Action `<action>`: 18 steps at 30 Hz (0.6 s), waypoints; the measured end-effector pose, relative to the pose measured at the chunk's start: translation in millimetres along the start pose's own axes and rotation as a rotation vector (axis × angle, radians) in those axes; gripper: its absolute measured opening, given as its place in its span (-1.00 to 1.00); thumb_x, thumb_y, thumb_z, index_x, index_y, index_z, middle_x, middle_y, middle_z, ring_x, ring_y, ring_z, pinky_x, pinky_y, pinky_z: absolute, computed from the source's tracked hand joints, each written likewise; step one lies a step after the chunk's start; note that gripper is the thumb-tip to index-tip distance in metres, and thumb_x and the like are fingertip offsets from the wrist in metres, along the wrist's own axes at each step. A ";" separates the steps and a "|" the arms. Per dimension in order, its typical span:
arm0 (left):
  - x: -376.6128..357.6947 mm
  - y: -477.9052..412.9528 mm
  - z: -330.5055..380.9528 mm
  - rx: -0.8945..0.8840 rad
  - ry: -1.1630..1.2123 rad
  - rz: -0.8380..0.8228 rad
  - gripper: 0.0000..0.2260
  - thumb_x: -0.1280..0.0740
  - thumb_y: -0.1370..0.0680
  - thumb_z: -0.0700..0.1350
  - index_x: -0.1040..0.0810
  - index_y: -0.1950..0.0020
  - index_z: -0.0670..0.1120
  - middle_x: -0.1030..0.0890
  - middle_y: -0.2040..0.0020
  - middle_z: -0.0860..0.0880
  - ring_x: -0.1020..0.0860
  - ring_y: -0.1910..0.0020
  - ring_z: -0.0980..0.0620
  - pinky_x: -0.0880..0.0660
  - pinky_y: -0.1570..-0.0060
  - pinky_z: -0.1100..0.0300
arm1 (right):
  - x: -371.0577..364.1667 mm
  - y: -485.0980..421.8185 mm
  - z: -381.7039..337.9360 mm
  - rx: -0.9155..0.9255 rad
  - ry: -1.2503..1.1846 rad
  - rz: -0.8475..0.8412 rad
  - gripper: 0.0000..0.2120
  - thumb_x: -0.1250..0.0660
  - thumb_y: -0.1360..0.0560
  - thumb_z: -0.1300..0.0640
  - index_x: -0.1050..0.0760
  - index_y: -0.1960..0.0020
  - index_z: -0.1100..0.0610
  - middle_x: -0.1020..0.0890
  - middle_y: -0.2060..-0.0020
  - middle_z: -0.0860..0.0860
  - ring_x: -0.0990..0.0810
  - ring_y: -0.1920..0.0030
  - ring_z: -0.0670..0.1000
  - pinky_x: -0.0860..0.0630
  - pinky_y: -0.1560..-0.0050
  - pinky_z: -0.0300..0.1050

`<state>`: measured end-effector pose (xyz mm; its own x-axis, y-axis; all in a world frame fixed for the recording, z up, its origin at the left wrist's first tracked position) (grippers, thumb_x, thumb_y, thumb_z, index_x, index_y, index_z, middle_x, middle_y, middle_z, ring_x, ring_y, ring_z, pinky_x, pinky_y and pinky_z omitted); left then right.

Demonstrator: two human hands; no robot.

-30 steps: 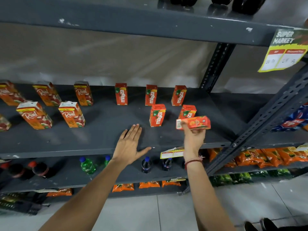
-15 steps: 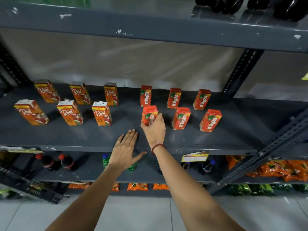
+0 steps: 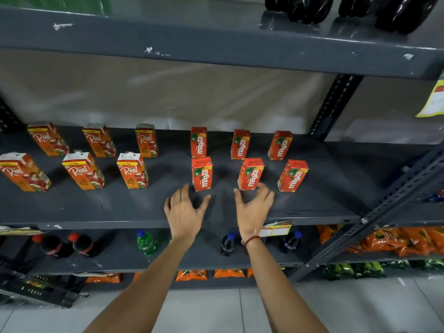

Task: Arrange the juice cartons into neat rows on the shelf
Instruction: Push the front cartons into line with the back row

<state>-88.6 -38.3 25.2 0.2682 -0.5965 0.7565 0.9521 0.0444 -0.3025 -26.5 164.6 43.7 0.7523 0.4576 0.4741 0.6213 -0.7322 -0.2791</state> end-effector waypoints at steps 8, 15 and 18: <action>-16.8 -18.3 21.2 0.268 0.005 0.082 -0.42 -0.47 -0.32 0.15 -0.50 -0.13 -0.24 -0.60 -0.04 -0.23 -0.46 -0.13 -0.24 -0.25 -0.21 -0.18 | -23.8 -43.1 7.0 -0.065 0.083 -0.192 -0.32 -0.53 -0.31 0.07 -0.31 -0.27 0.34 -0.47 -0.17 0.26 -0.39 -0.24 0.23 -0.37 -0.26 0.05; -15.0 -28.7 10.9 0.211 0.046 0.087 -0.65 -0.51 -0.28 0.02 -0.55 0.13 -0.19 -0.64 0.20 -0.15 -0.52 0.05 -0.17 -0.37 -0.08 -0.11 | -36.7 -37.2 -0.7 -0.031 0.099 -0.159 -0.50 -0.49 -0.34 0.09 -0.38 -0.11 0.31 -0.51 -0.07 0.23 -0.46 -0.13 0.18 -0.43 -0.16 -0.01; -14.4 -30.5 10.2 0.198 0.071 0.076 -0.66 -0.52 -0.27 -0.01 -0.54 0.14 -0.19 -0.63 0.22 -0.14 -0.52 0.06 -0.17 -0.36 -0.08 -0.10 | -37.7 -35.6 -1.1 -0.023 0.104 -0.153 -0.50 -0.49 -0.33 0.08 -0.37 -0.10 0.31 -0.51 -0.07 0.23 -0.45 -0.13 0.17 -0.43 -0.15 -0.02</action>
<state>-120.0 -22.9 29.5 0.3357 -0.6401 0.6911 0.9418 0.2438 -0.2316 -77.3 172.9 36.6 0.6221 0.5105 0.5936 0.7206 -0.6698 -0.1790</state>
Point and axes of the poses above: each hand's wrist, its own y-axis away from the middle knuckle, its own x-axis out of the back of the hand, z = x × y, the point moved 8 cm from there along -y, towards the middle knuckle
